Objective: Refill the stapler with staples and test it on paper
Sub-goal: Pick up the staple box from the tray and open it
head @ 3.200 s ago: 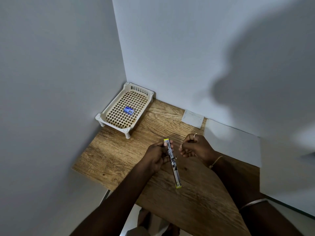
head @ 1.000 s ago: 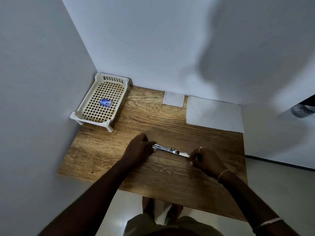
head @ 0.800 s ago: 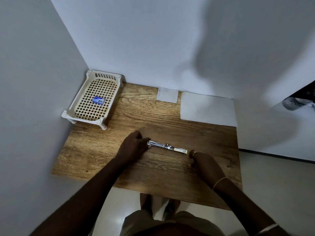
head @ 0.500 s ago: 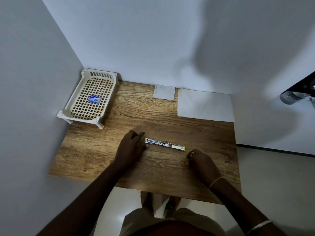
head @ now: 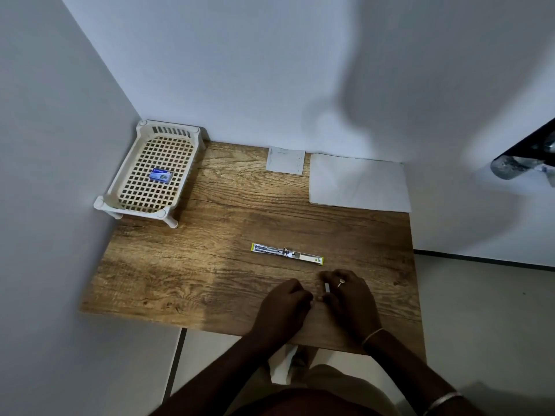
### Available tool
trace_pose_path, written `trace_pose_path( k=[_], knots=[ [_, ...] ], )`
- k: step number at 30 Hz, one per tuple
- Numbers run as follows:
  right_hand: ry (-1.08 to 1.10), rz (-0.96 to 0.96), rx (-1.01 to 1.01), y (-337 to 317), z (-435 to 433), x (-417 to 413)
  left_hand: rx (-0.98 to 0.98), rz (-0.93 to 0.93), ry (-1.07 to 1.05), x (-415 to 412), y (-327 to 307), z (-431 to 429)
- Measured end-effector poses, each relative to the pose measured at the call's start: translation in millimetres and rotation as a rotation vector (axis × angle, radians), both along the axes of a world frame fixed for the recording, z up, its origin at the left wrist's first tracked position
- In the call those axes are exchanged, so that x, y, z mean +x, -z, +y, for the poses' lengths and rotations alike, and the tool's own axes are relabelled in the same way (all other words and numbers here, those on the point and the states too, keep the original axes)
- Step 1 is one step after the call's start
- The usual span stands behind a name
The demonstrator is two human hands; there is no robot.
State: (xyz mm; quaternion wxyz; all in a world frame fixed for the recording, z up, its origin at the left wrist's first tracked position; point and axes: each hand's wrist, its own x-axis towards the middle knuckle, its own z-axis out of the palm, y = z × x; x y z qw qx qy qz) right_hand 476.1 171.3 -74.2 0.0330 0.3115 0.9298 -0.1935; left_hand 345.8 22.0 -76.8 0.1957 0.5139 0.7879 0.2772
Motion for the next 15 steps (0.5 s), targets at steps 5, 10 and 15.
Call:
trace_pose_path(
  k=[5, 10, 15],
  knots=[
    [0.063, 0.043, -0.079, 6, 2, 3, 0.003, 0.067, 0.049, 0, 4, -1],
    [0.101, 0.104, -0.144, 8, 6, 5, 0.034, 0.082, 0.074, -7, 7, -8],
    [0.089, 0.107, -0.160, 5, 5, 4, 0.043, 0.066, 0.081, -15, 9, -11]
  ],
)
